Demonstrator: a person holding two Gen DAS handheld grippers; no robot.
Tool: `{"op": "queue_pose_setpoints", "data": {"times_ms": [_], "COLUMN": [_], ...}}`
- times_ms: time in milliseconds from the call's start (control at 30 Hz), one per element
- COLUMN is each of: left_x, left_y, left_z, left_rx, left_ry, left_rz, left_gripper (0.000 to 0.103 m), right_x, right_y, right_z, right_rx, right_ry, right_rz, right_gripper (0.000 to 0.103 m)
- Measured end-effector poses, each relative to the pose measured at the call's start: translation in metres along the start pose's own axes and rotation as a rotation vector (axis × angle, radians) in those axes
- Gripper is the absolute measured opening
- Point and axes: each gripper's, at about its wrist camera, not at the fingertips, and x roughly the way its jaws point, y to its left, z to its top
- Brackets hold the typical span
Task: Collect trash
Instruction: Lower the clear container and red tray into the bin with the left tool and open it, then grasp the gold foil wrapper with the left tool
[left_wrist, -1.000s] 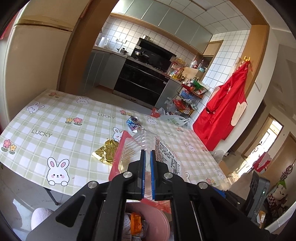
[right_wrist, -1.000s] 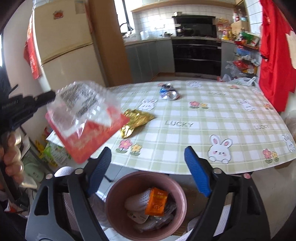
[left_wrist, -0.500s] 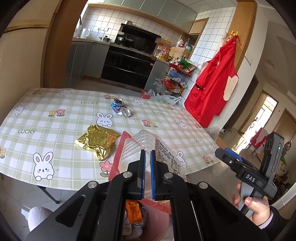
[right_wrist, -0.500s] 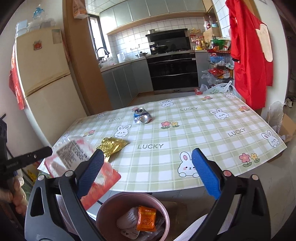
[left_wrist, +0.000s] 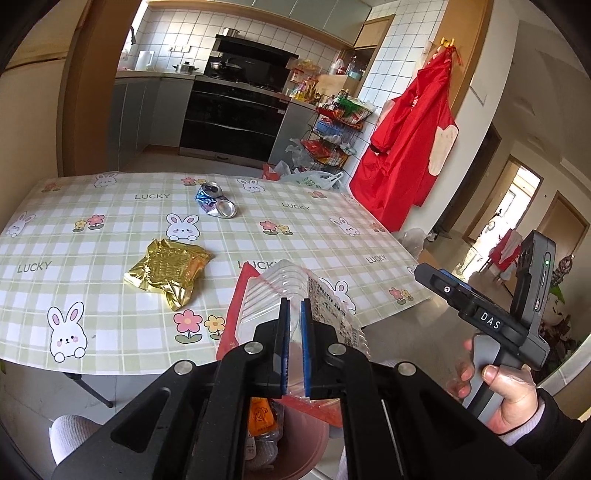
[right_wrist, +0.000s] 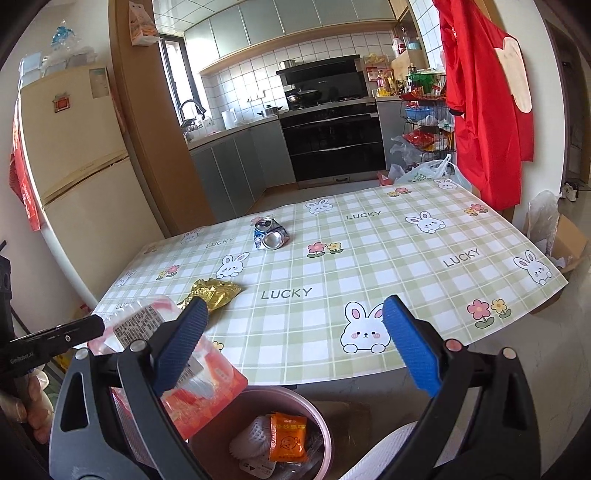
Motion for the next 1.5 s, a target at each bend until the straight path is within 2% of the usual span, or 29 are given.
{"op": "queue_pose_setpoints", "data": {"times_ms": [33,67,100,133,267,333,533,733,867,1033,1167,1333,1500], "left_x": [0.001,0.003,0.004,0.003,-0.001,-0.003,0.0,0.014,0.034,0.07,0.109,0.157,0.197], "left_y": [0.0,0.001,0.002,0.004,0.014,0.02,0.04,0.058,0.077,0.092,0.11,0.136,0.136], "left_z": [0.0,0.0,-0.001,-0.001,0.001,0.0,-0.001,0.004,0.017,0.029,0.034,0.038,0.036], "left_rx": [0.0,-0.004,-0.015,-0.032,-0.078,-0.105,-0.13,-0.077,-0.073,0.058,0.139,0.145,0.248], "left_ry": [0.007,0.017,0.021,0.014,-0.004,-0.015,-0.005,0.038,0.098,0.151,0.226,0.309,0.36], "left_rz": [-0.005,-0.004,-0.002,-0.007,0.009,0.033,0.112,0.178,0.178,0.228,0.218,0.234,0.282], "left_gripper": [0.015,0.029,0.065,0.076,0.081,0.09,0.094,0.097,0.097,0.097,0.097,0.097,0.097], "right_x": [0.0,0.0,0.001,0.001,0.004,0.004,0.009,0.021,0.032,0.049,0.068,0.094,0.119], "right_y": [0.0,0.001,0.001,0.001,0.003,0.004,0.005,0.004,0.002,-0.001,-0.002,-0.001,-0.002], "right_z": [0.0,0.0,0.0,-0.001,-0.003,-0.004,-0.008,-0.012,-0.012,-0.009,-0.007,-0.006,-0.003], "right_rx": [-0.001,-0.003,-0.005,-0.006,-0.007,-0.006,-0.01,-0.021,-0.034,-0.019,-0.024,-0.023,-0.024], "right_ry": [0.001,0.002,0.004,0.005,0.016,0.018,0.035,0.082,0.091,0.112,0.137,0.175,0.206], "right_rz": [0.0,0.0,0.0,0.001,0.001,0.004,0.006,0.007,-0.008,-0.01,-0.02,-0.015,-0.014], "right_gripper": [0.094,0.094,0.094,0.094,0.094,0.094,0.096,0.097,0.097,0.097,0.097,0.097,0.097]}}
